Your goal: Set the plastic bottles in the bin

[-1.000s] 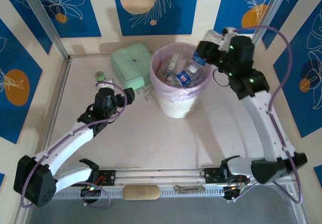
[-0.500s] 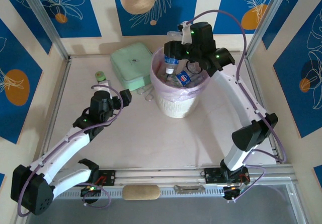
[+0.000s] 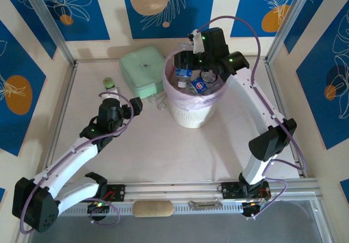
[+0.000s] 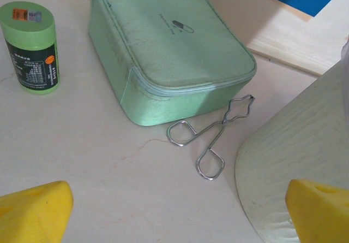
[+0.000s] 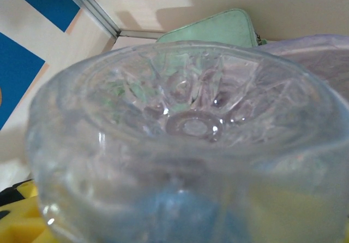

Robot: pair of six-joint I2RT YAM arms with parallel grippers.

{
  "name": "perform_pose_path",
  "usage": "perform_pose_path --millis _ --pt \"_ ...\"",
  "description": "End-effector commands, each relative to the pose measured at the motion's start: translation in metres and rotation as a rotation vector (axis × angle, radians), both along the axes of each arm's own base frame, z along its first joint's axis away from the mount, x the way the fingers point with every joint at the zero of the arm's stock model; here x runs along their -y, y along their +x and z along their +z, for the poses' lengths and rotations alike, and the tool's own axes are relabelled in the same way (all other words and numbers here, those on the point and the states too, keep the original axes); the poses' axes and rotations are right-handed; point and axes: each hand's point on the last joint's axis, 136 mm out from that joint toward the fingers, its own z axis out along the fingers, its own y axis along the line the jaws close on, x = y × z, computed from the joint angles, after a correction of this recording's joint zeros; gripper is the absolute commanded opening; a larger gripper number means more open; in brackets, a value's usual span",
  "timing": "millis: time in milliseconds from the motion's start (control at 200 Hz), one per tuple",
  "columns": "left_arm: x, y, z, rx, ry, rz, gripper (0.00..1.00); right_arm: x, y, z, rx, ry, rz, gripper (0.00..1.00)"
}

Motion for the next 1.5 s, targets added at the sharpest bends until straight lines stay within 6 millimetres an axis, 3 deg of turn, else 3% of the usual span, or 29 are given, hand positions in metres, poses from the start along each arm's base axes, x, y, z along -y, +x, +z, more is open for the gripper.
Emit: perform_pose_path --millis 0,235,455,580,820,980,1090,1296,1491 --pt "-0.003 0.0 -0.003 -0.011 -0.009 0.008 1.0 -0.007 -0.005 0.002 -0.011 0.009 0.033 0.73" --pt "-0.009 -0.002 -0.002 -0.008 0.01 0.025 1.0 0.007 -0.007 0.036 0.053 0.023 0.004 0.85" --pt "-0.022 -0.001 0.002 0.006 0.073 0.059 1.0 0.05 -0.012 0.051 0.134 0.03 -0.123 0.87" --pt "-0.037 0.003 0.006 0.024 0.163 0.103 1.0 0.101 -0.019 0.045 0.159 0.022 -0.274 0.88" --pt "-0.057 0.016 0.01 0.039 0.23 0.162 1.0 0.229 -0.057 0.028 0.16 0.128 -0.64 0.89" --pt "-0.067 0.028 0.009 0.036 0.269 0.196 1.0 0.298 -0.09 -0.002 0.164 0.126 -0.881 0.92" --pt "-0.075 0.037 0.005 0.031 0.318 0.211 1.0 0.325 -0.1 -0.039 0.141 0.118 -0.971 0.92" --pt "-0.094 0.049 -0.014 -0.009 0.386 0.242 1.0 0.318 -0.094 -0.12 0.033 0.037 -0.893 0.92" --pt "-0.105 0.05 -0.052 -0.076 0.418 0.255 1.0 0.303 -0.077 -0.173 0.037 -0.064 -0.828 0.93"
